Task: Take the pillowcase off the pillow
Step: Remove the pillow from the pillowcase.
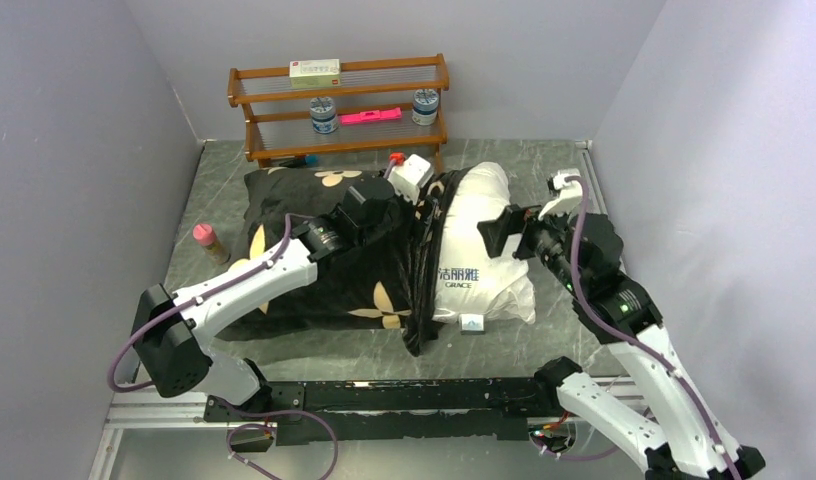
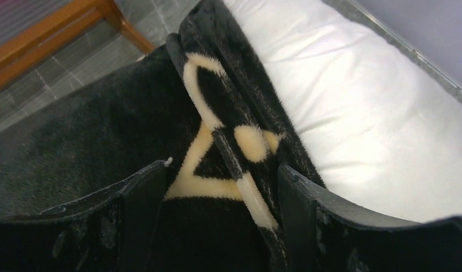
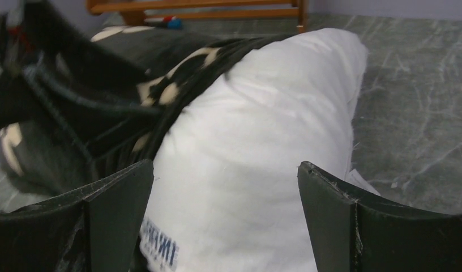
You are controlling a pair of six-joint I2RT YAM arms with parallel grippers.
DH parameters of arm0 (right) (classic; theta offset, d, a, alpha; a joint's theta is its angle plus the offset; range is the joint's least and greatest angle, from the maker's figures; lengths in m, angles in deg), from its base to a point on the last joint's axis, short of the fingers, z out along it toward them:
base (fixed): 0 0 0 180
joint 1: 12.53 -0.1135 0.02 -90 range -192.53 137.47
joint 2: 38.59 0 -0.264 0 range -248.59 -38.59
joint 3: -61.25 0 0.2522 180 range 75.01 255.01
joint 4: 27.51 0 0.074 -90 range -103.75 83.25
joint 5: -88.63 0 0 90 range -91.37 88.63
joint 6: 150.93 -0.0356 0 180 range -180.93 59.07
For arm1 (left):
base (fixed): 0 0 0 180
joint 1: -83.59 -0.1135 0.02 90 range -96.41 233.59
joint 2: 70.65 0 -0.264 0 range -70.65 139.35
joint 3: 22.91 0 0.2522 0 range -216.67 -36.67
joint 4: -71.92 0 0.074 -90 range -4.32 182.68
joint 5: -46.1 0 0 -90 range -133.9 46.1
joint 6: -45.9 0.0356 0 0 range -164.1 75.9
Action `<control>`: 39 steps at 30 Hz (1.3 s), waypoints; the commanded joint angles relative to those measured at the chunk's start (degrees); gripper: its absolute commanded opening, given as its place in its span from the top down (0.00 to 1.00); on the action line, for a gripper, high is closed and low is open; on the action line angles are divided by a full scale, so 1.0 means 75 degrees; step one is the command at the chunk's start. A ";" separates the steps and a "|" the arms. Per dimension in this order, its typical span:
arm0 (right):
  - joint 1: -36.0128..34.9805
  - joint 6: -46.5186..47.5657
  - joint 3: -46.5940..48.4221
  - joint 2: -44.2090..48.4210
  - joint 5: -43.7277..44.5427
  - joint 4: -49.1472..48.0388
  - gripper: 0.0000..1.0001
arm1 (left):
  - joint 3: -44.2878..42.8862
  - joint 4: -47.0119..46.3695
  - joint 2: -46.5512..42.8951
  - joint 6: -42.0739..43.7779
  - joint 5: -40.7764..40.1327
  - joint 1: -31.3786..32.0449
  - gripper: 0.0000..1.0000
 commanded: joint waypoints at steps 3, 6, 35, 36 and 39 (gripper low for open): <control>-0.0019 -0.0740 0.0160 -0.1095 0.1575 -0.1157 0.00 | 0.0729 -0.0121 -0.0185 -0.0363 0.0364 -0.0027 0.27; -0.0024 -0.1000 0.0300 -0.1597 0.1508 -0.1453 0.00 | 0.1241 -0.0212 -0.0375 -0.0549 0.0722 -0.0022 0.32; -0.0018 -0.1061 -0.2989 -0.0174 -0.1764 -0.3417 1.00 | 0.0961 -0.0253 -0.1338 -0.0406 0.1364 0.0007 0.25; -0.0018 -0.0993 -0.3034 -0.0112 -0.1851 -0.3436 1.00 | 0.0717 -0.0137 -0.1176 -0.0387 0.1323 0.0002 0.25; -0.0024 -0.0785 -0.3145 0.0048 -0.2089 -0.3509 1.00 | -0.0063 0.0154 -0.0613 -0.0301 0.1356 0.0006 0.23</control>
